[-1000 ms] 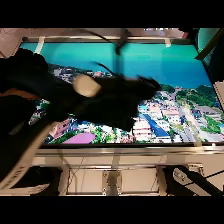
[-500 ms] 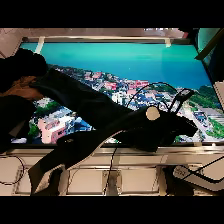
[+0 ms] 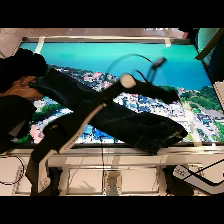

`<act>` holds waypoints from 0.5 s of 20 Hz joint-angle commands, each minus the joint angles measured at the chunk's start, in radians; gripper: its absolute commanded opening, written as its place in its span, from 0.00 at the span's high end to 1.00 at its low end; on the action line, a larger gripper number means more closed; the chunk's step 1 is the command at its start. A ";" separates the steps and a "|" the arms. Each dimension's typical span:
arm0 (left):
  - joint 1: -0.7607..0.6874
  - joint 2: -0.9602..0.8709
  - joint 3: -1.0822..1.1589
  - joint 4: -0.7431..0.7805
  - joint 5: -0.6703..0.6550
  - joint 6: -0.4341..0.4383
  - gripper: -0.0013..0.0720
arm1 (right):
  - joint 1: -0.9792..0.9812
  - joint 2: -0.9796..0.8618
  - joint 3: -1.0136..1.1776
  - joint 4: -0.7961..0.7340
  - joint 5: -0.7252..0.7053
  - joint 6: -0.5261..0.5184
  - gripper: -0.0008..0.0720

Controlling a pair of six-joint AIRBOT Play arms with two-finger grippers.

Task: Fold the clothes and pants, and hang the long-sleeved shirts on hangers.

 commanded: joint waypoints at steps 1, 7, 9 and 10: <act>0.325 0.112 -0.042 -0.003 -0.237 -0.085 0.33 | -0.001 0.129 -0.267 0.075 -0.023 -0.040 0.05; 0.956 0.231 -0.110 0.035 -0.696 -0.129 0.61 | -0.001 0.467 -0.991 0.186 -0.123 -0.056 0.05; 1.101 0.252 -0.110 0.193 -0.750 -0.163 0.62 | -0.001 0.502 -1.098 0.290 -0.125 -0.054 0.05; 1.152 0.261 -0.110 0.301 -0.766 -0.175 0.64 | -0.001 0.503 -1.129 0.317 -0.138 -0.051 0.05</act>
